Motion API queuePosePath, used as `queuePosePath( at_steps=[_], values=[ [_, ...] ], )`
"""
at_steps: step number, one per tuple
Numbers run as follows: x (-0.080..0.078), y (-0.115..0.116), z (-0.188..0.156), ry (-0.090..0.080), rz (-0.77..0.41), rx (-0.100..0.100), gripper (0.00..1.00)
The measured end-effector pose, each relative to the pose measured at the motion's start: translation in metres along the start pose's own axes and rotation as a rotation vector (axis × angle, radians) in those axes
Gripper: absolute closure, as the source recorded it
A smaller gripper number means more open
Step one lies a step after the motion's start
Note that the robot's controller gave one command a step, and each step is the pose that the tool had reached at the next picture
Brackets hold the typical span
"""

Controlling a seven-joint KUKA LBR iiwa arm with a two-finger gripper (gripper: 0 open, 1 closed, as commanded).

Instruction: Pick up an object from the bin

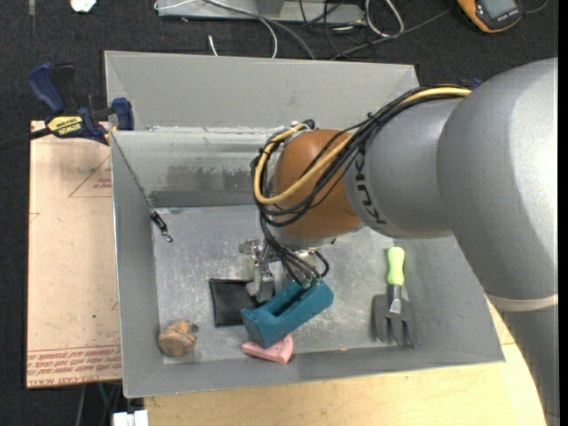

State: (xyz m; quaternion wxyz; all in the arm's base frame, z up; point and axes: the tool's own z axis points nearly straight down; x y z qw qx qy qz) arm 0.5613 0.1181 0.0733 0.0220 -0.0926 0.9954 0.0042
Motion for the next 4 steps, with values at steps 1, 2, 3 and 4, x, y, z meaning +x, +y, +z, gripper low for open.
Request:
queuePosePath(
  at_steps=[1,2,3,4],
  values=[
    [0.0,0.011,0.001,-0.003,-0.058,0.001,1.0],
    [-0.002,0.014,0.001,-0.003,-0.095,0.001,1.0],
    [-0.003,0.026,-0.037,0.002,-0.404,0.0,1.0],
    [-0.002,0.022,-0.028,-0.005,-0.494,-0.001,1.0]
  ],
)
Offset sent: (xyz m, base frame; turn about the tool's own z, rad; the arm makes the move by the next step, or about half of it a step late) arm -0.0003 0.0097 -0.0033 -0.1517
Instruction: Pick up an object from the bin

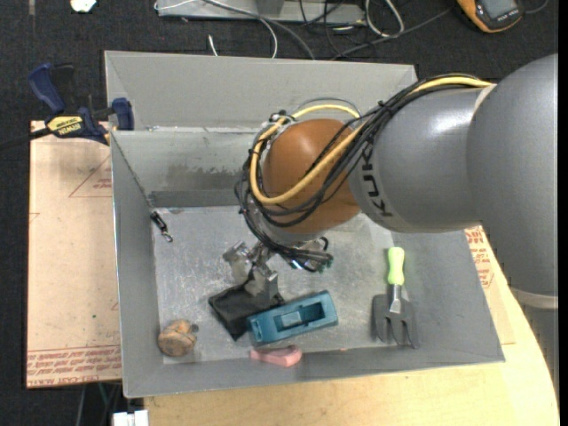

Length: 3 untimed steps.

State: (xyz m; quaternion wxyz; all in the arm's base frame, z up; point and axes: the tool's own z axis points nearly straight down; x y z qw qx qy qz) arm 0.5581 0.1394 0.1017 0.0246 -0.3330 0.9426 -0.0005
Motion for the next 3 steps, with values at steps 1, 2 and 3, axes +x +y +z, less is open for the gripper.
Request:
queuePosePath(
  at_steps=[1,2,3],
  values=[
    [0.001,0.008,0.005,0.002,0.303,-0.001,1.0],
    [0.001,0.009,-0.008,0.0,0.082,-0.001,1.0],
    [0.001,0.012,-0.055,-0.001,-0.001,-0.002,1.0]
  ],
)
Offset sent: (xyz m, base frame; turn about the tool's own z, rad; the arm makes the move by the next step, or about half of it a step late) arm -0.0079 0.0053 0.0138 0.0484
